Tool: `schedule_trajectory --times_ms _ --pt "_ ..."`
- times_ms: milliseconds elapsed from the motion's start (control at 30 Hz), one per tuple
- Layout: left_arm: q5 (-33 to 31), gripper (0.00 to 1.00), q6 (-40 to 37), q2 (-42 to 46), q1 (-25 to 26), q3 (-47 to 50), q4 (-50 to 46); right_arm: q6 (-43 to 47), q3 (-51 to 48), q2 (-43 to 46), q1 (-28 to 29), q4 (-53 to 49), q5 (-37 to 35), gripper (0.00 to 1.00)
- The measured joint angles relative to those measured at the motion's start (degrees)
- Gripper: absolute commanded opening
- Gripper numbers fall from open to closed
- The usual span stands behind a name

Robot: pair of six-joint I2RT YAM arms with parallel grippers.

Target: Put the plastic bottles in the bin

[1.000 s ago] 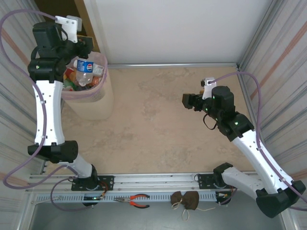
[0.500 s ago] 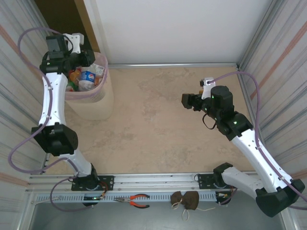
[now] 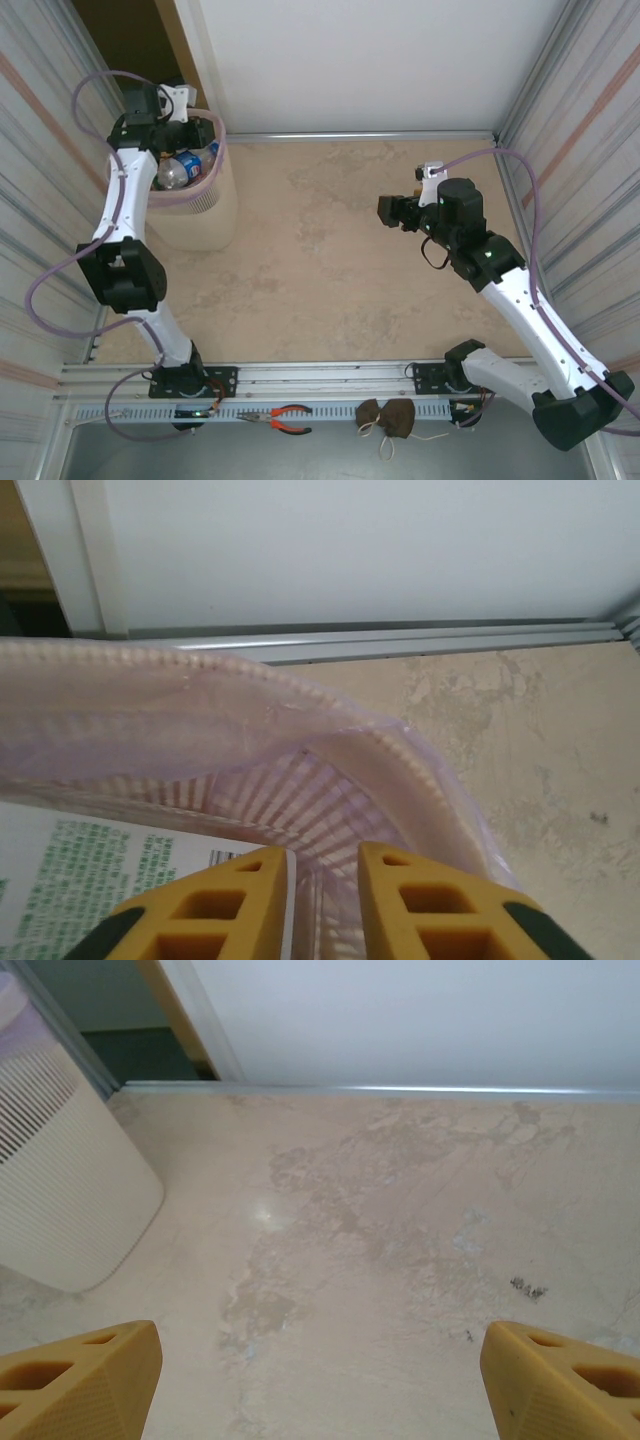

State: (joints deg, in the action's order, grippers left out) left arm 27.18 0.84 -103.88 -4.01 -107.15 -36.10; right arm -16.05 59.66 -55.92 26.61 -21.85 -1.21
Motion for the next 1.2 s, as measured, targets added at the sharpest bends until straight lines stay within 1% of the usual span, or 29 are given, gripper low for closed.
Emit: schedule_trajectory --times_ms 167,267,400,500,667,767,933,1100,1200 --pt "-0.13 0.53 0.5 -0.37 0.22 0.22 0.0 0.0 0.0 0.0 0.0 -0.04 0.02 0.82" --pt "-0.74 0.57 0.7 0.39 0.24 0.22 -0.17 0.0 0.02 0.0 0.0 -0.07 0.02 0.82" --pt "-0.81 0.6 0.72 2.69 0.24 -0.33 -1.77 0.0 0.02 0.02 0.0 -0.07 0.02 0.82" --pt "-1.01 0.6 0.7 5.33 0.28 -0.74 -3.13 0.0 0.02 0.02 0.0 -0.07 0.02 0.82" --pt "-1.84 0.53 0.76 12.26 0.28 0.02 -5.4 0.0 0.02 0.02 0.0 -0.15 -0.02 0.82" --pt "-2.58 0.53 0.76 18.14 0.28 3.87 -5.97 0.02 0.02 0.15 -0.02 -0.52 -0.07 0.82" --pt "-4.39 0.56 1.14 27.82 0.28 12.74 -6.86 0.02 0.02 1.01 -0.5 -0.92 -0.28 0.83" --pt "-6.51 0.63 2.64 37.53 0.28 22.47 -7.19 0.11 0.0 2.29 -2.19 -1.84 -0.79 0.84" --pt "-8.81 0.69 4.02 44.17 0.28 29.4 -6.75 0.17 -0.98 3.48 -3.23 -2.23 -2.29 0.86"
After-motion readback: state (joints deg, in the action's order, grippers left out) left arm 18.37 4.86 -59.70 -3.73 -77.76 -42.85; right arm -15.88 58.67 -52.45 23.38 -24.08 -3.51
